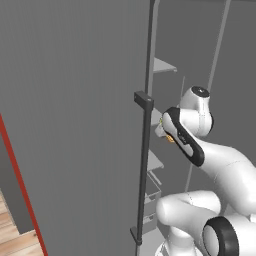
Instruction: Store the hot dog in the freezer for long-term storage. Close the freezer door after placing the cooked food.
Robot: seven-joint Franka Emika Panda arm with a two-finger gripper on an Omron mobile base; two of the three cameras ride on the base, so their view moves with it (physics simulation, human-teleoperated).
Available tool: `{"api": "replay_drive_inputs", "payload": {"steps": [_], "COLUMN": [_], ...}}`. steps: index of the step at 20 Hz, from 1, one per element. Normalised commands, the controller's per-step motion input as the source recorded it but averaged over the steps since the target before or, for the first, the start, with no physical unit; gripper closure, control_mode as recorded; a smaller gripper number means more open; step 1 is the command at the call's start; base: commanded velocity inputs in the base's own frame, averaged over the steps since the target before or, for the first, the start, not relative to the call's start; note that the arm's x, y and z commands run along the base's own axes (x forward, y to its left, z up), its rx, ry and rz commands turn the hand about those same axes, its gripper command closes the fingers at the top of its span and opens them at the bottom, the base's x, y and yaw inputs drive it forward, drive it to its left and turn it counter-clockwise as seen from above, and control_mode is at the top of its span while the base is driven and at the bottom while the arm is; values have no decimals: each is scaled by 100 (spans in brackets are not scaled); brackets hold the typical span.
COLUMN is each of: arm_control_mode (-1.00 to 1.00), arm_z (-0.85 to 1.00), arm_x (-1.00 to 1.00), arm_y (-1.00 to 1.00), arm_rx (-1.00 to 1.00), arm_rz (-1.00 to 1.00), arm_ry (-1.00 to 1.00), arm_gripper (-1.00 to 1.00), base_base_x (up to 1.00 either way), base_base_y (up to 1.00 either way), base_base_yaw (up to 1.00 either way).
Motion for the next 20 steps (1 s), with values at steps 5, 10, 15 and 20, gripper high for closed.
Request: {"api": "replay_drive_inputs", "payload": {"steps": [5,10,15,20], "arm_control_mode": [-100,-100,-100,-100], "arm_z": [1,0,3,11], "arm_x": [32,41,34,22], "arm_y": [0,0,0,-4], "arm_rx": [0,1,2,11], "arm_rz": [0,1,0,0], "arm_ry": [-7,0,0,1], "arm_gripper": [100,100,100,100], "base_base_x": [0,0,0,0], "base_base_y": [0,0,0,0], "base_base_yaw": [0,0,0,0]}}
